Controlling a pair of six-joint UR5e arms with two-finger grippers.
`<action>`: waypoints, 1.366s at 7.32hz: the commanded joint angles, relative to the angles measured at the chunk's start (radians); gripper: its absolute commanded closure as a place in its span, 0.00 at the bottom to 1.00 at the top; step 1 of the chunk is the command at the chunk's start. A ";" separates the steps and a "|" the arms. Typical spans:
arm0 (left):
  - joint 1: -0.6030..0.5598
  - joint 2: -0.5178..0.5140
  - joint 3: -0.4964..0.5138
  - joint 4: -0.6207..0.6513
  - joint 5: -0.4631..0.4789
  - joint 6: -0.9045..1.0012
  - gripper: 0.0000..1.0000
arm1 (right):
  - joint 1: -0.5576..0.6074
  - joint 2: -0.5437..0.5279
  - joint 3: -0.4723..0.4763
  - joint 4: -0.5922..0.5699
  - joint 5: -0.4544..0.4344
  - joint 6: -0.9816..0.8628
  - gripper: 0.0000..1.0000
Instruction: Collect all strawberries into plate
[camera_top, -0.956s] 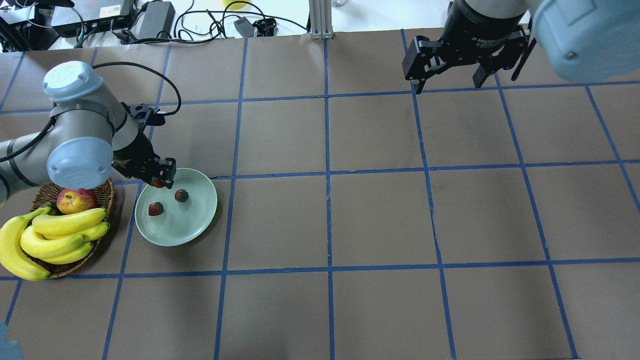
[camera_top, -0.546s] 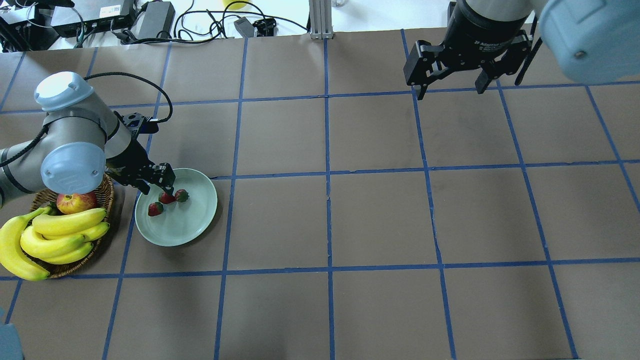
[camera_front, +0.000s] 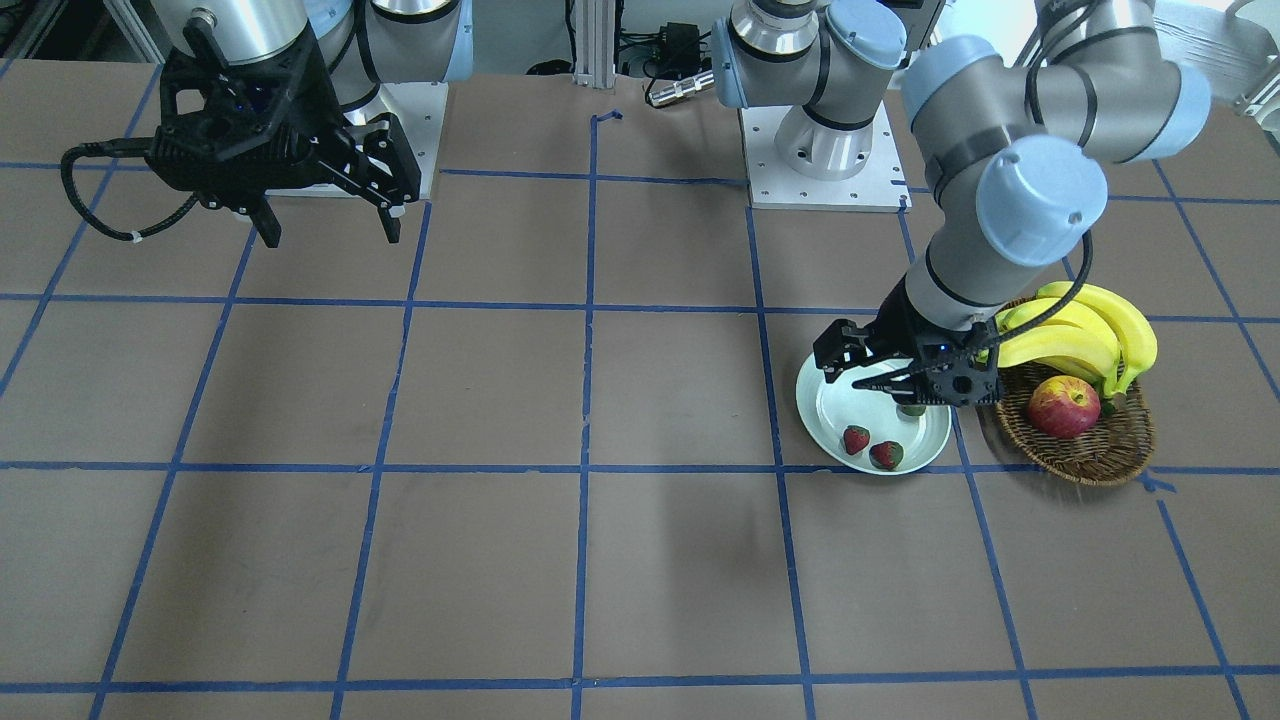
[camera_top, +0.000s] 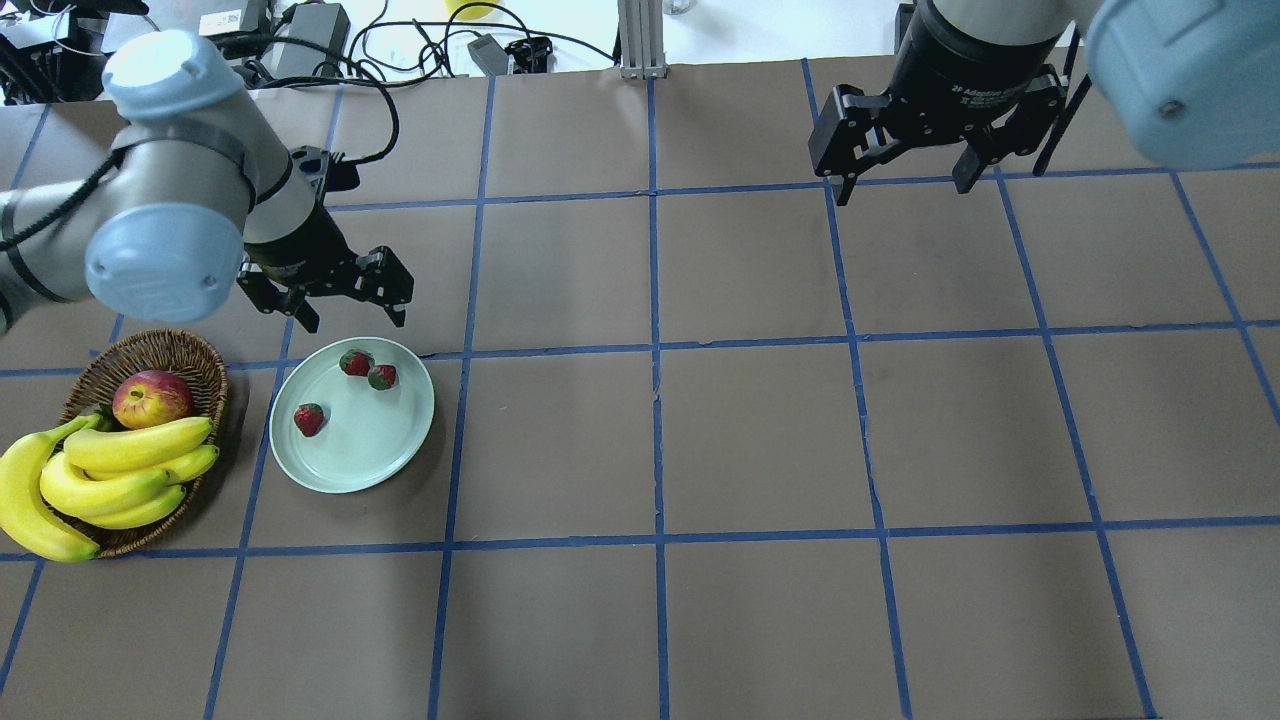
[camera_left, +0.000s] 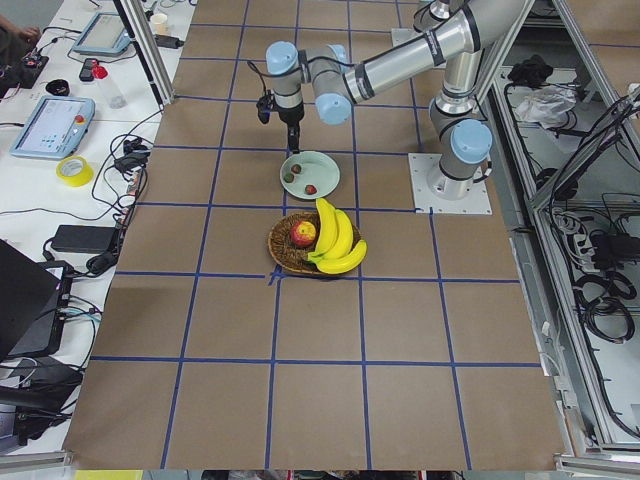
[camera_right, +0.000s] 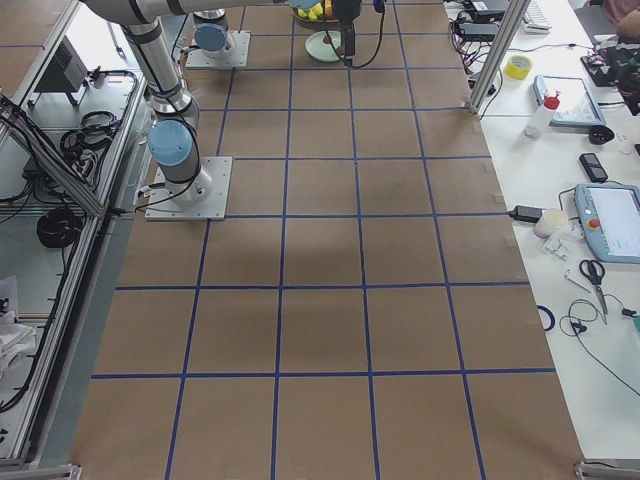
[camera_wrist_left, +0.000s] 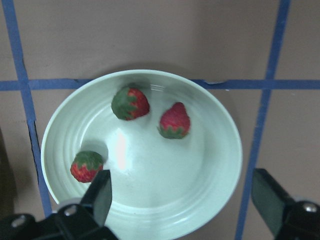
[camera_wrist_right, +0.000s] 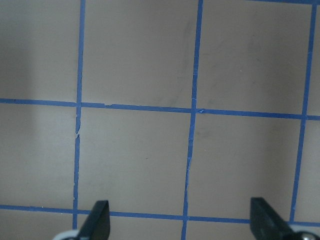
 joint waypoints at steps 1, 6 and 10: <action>-0.148 0.074 0.192 -0.191 0.018 -0.128 0.00 | 0.000 -0.001 0.000 0.000 -0.001 0.001 0.00; -0.069 0.169 0.175 -0.087 0.072 0.013 0.05 | 0.000 -0.001 0.002 0.002 -0.004 0.001 0.00; -0.028 0.167 0.220 -0.173 -0.019 -0.007 0.00 | 0.000 -0.001 0.002 0.002 -0.003 -0.001 0.00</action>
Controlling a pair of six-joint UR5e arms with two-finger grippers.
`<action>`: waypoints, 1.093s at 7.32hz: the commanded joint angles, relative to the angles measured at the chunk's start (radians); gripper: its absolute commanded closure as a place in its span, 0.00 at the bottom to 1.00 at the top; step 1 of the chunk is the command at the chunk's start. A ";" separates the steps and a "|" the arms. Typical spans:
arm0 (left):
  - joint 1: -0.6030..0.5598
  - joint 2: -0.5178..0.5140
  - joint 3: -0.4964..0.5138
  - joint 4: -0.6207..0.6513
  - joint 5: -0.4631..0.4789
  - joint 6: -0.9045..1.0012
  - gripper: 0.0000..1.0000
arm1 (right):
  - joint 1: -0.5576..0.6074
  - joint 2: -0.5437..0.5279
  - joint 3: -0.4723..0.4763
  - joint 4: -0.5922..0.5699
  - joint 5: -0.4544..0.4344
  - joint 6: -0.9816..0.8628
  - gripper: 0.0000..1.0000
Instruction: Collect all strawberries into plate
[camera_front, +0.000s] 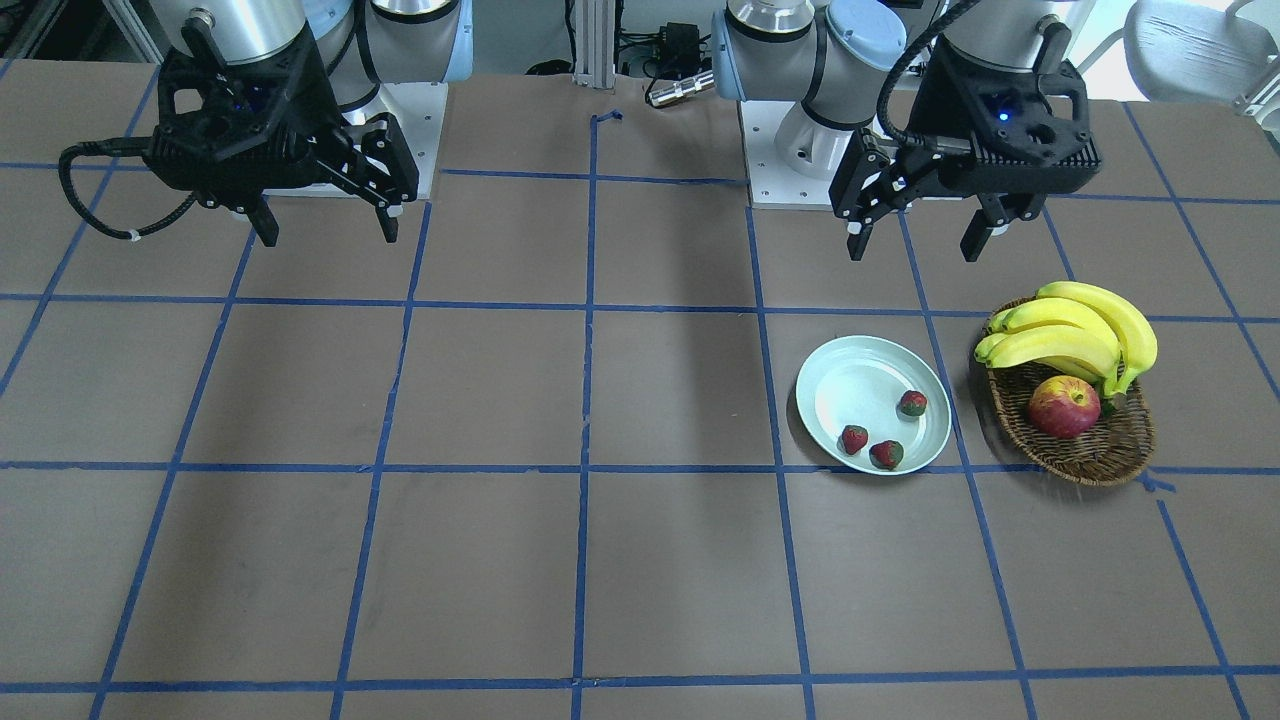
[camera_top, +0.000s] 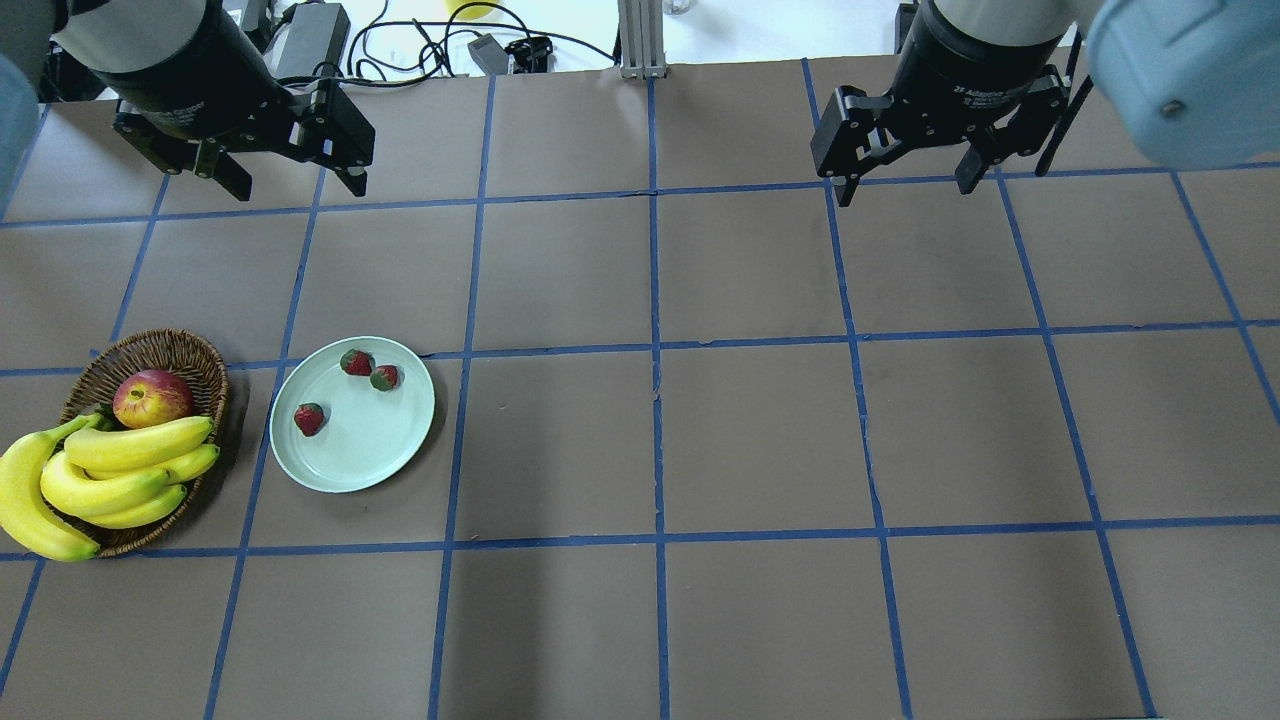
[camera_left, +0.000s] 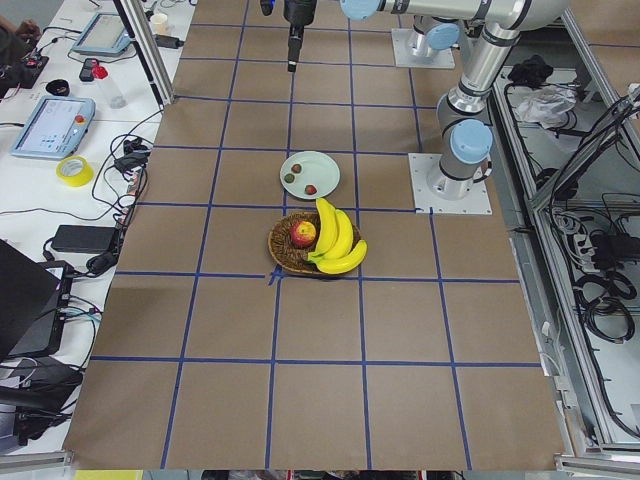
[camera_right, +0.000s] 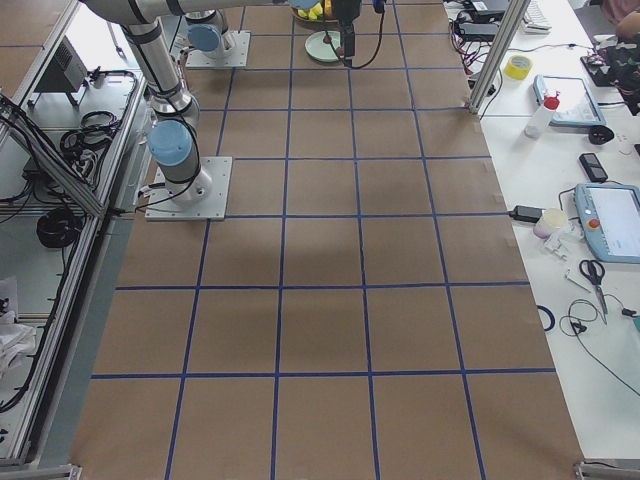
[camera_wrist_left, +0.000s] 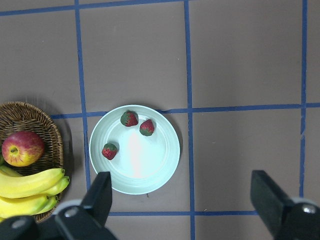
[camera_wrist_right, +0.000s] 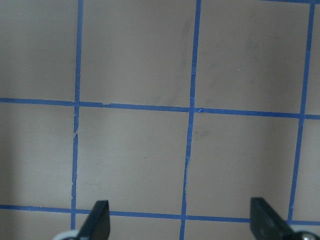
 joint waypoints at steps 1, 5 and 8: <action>0.020 0.001 0.015 -0.057 0.003 0.013 0.00 | 0.001 0.000 0.000 0.000 0.001 -0.001 0.00; 0.019 0.003 0.021 -0.062 0.007 -0.011 0.00 | 0.000 0.000 0.000 0.000 0.000 0.000 0.00; 0.019 0.004 0.013 -0.062 0.007 -0.014 0.00 | 0.000 0.000 0.000 0.000 0.000 0.000 0.00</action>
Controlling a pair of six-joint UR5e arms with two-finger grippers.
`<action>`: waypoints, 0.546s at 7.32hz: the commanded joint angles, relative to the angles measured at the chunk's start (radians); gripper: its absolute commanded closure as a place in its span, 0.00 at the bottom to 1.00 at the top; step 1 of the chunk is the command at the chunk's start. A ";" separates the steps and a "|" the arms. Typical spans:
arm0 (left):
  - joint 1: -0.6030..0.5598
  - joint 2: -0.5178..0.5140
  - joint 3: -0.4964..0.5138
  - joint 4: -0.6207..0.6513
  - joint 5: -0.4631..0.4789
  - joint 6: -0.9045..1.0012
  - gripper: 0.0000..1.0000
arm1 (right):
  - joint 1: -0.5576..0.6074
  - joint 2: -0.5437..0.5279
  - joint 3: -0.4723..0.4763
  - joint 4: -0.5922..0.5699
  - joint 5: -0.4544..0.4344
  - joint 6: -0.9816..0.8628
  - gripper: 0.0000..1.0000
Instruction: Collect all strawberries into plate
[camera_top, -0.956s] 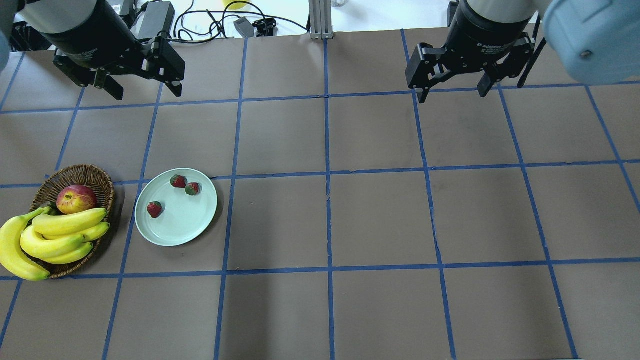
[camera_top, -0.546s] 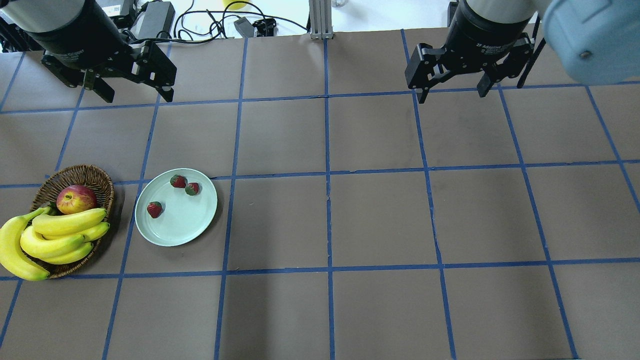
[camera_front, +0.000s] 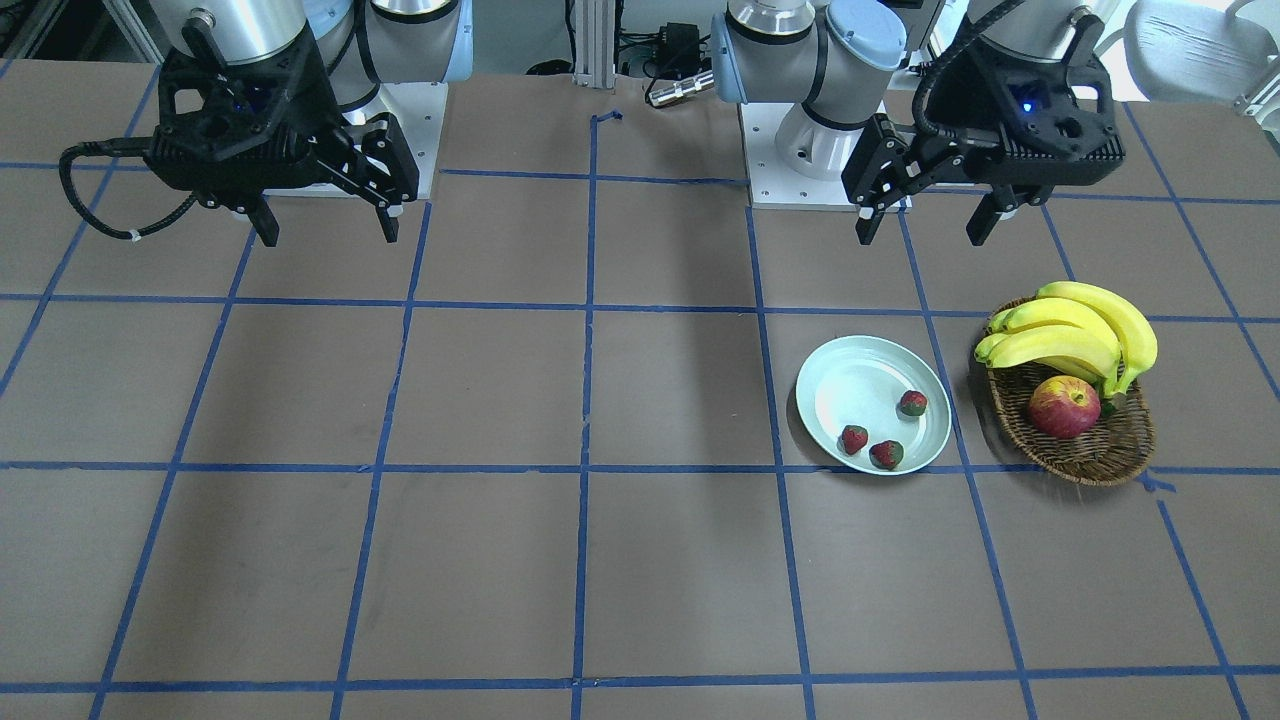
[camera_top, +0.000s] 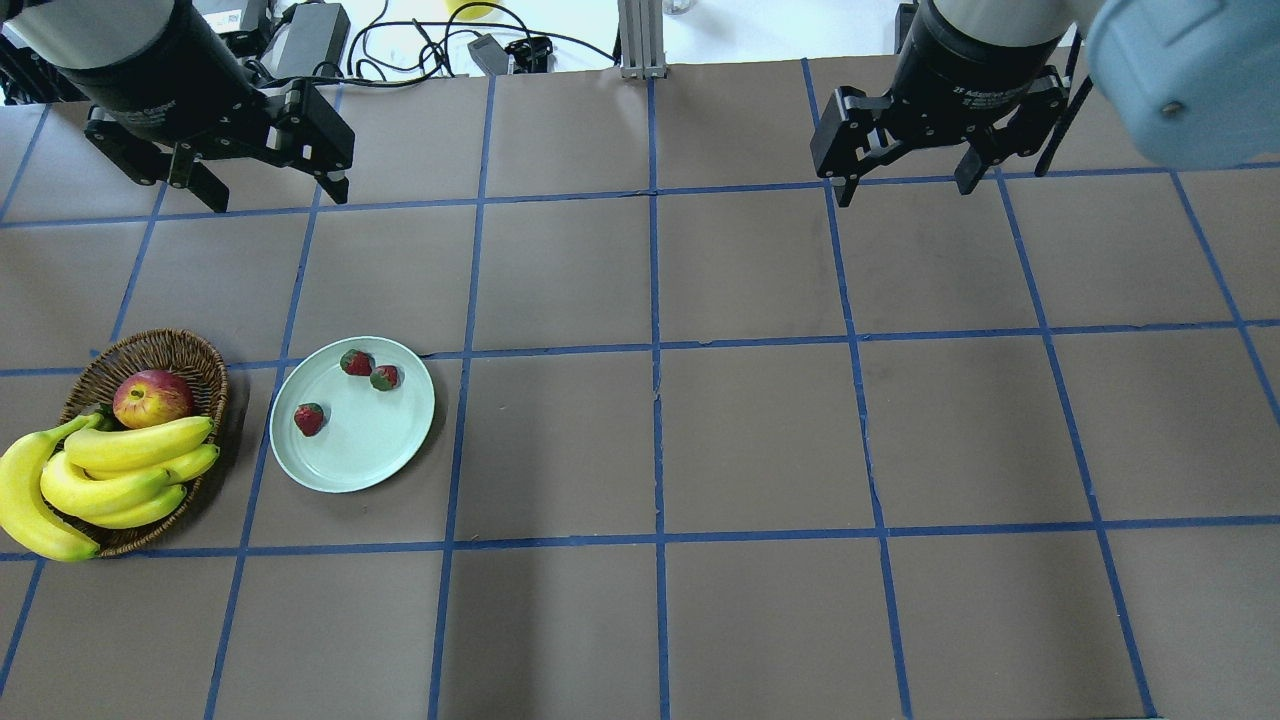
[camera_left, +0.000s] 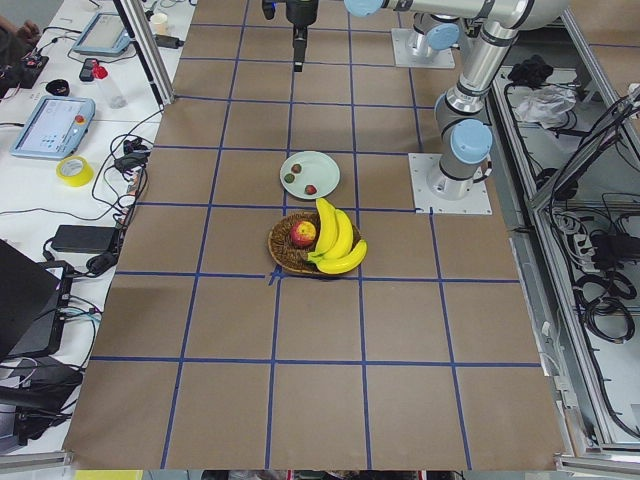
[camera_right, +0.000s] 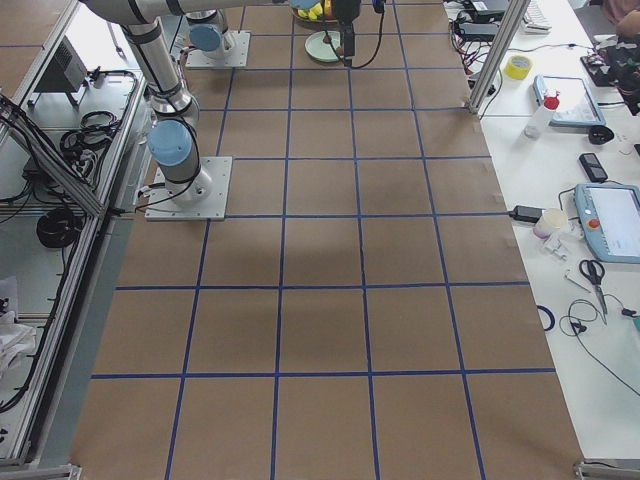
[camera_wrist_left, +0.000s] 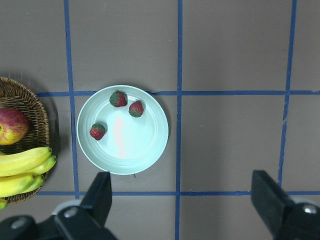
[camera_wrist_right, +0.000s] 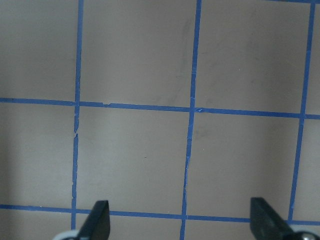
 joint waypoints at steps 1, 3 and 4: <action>-0.001 0.002 -0.004 0.002 0.001 -0.003 0.00 | 0.000 0.000 0.000 0.001 -0.001 -0.002 0.00; -0.006 0.005 -0.013 0.002 0.024 -0.003 0.00 | 0.000 -0.002 0.000 0.001 -0.001 0.000 0.00; -0.004 0.000 -0.012 0.002 0.021 -0.003 0.00 | 0.000 -0.002 0.000 0.001 -0.004 -0.002 0.00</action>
